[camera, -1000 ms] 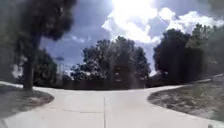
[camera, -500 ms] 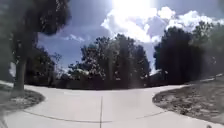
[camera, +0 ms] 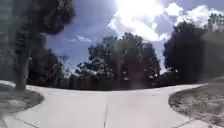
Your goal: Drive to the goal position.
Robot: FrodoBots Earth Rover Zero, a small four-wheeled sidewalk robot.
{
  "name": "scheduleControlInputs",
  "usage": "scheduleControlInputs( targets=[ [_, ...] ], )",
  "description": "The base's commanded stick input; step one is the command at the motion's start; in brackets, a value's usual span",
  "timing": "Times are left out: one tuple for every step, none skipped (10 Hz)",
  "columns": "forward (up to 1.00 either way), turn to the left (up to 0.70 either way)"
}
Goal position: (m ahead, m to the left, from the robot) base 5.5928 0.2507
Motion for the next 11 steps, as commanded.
scheduleControlInputs(
  targets=[
    [0.85, 0.10],
    [0.85, 0.00],
    [0.85, 0.00],
    [0.85, 0.00],
    [0.85, 0.00],
    [0.85, 0.00],
    [0.85, 0.00],
    [0.85, 0.00],
    [0.85, 0.00],
    [0.85, 0.00],
    [0.85, 0.00]
  ],
)
